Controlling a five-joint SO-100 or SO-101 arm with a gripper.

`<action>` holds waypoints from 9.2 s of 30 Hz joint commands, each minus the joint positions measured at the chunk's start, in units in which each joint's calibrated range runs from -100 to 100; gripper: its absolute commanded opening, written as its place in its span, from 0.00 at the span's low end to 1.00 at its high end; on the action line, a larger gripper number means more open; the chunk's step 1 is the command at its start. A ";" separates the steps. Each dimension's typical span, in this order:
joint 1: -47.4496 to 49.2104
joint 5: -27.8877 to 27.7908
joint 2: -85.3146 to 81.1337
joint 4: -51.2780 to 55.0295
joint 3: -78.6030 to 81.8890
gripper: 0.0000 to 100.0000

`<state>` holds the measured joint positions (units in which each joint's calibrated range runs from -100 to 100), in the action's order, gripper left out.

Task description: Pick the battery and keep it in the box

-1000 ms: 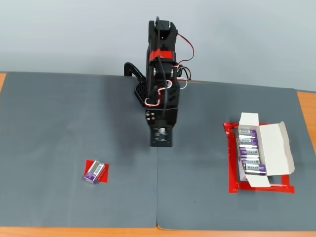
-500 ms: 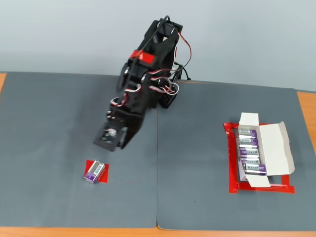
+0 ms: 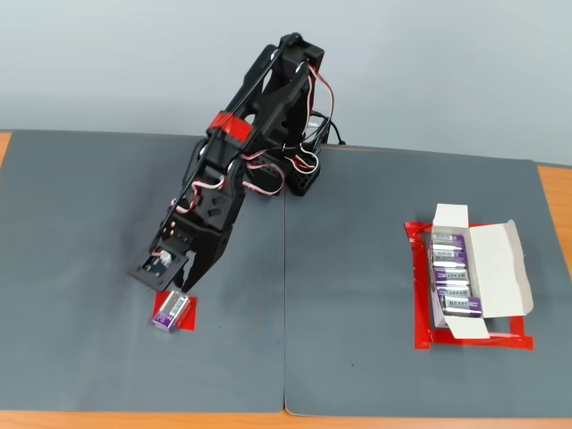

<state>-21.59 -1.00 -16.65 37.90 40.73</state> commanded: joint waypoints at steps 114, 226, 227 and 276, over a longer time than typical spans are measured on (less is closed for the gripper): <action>2.08 -0.17 20.76 1.07 -14.45 0.03; 66.31 -9.29 1.94 7.24 -22.14 0.02; 65.42 -9.24 0.93 7.24 -21.60 0.02; 26.33 -9.13 -72.50 6.46 45.25 0.02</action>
<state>5.23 -10.43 -86.32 45.01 83.92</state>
